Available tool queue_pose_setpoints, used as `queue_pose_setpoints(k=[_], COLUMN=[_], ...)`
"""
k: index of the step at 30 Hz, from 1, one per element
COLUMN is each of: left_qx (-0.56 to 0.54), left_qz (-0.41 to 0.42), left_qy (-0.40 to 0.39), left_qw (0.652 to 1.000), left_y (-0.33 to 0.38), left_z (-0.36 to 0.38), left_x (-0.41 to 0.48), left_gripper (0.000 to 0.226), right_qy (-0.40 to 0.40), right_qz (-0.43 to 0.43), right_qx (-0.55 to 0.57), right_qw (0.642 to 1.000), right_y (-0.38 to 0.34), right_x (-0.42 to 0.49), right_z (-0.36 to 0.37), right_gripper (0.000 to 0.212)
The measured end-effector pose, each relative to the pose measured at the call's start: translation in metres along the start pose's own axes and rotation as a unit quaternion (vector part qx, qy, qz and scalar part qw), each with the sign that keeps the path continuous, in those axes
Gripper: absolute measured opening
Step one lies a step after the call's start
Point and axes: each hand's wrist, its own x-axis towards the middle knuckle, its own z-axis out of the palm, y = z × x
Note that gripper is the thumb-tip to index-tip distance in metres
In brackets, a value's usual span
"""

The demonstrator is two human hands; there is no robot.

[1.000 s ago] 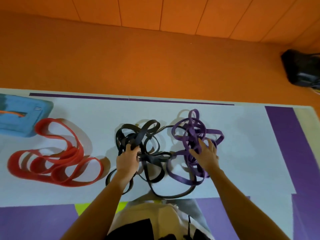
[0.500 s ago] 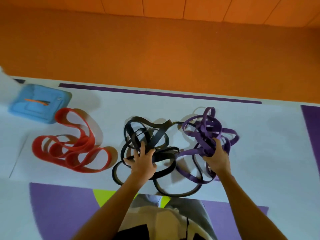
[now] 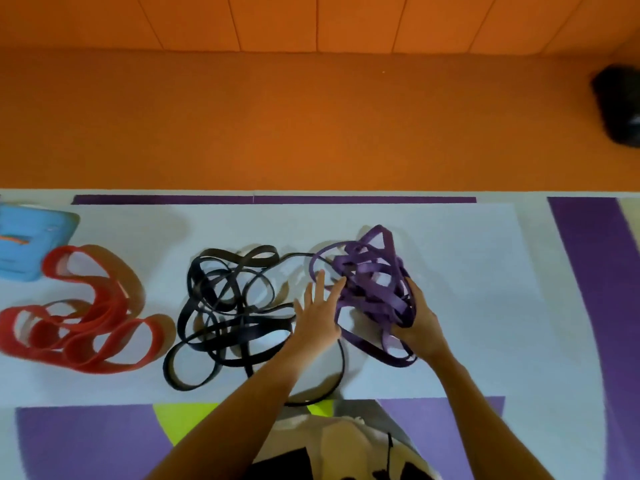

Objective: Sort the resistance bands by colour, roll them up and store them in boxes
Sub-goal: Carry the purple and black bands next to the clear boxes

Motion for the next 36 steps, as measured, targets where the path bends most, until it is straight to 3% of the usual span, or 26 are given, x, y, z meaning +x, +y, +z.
queue_pose_setpoints(k=[5,7,10,13,20,23,26,31,34,36], left_qx=[0.118,0.159,0.206,0.211,0.236,0.174,0.028,-0.191,-0.286,-0.327], left_qz=[-0.003,0.011,0.037,0.053,0.089,0.101,0.142,0.167,0.164,0.148], left_qy=[-0.054,-0.060,0.008,0.042,0.004,0.026,0.066,0.149,0.196,0.220], left_qw=[0.992,0.985,0.978,0.975,0.968,0.979,0.987,0.956,0.924,0.907], left_y=[0.022,0.029,0.040,0.054,0.079,0.074,0.071,0.088,0.100,0.103], left_z=[-0.003,0.000,0.007,0.015,0.036,0.038,0.036,0.024,0.002,-0.014], left_x=[0.046,0.058,0.068,0.075,0.087,0.090,0.084,0.058,0.045,0.038], left_gripper=[0.120,0.115,0.101,0.109,0.079,0.059,0.044,0.022,0.024,0.044], right_qy=[-0.035,-0.041,-0.045,-0.055,-0.088,-0.056,-0.006,0.072,0.086,0.089], right_qz=[0.002,0.023,0.036,0.042,0.062,0.057,0.047,0.007,-0.027,-0.055], right_qx=[-0.087,-0.129,-0.153,-0.137,-0.192,-0.187,-0.104,0.019,0.044,0.049], right_qw=[0.996,0.991,0.986,0.988,0.975,0.979,0.993,0.997,0.995,0.993], right_y=[0.021,0.028,0.036,0.038,0.051,0.053,0.055,0.039,0.017,-0.001], right_x=[-0.005,-0.007,-0.002,0.001,-0.004,0.001,0.005,0.007,0.007,0.008], right_z=[-0.011,-0.012,-0.009,-0.003,0.018,0.022,0.011,-0.022,-0.039,-0.047], right_gripper=[0.101,0.102,0.105,0.103,0.115,0.101,0.084,0.073,0.082,0.086])
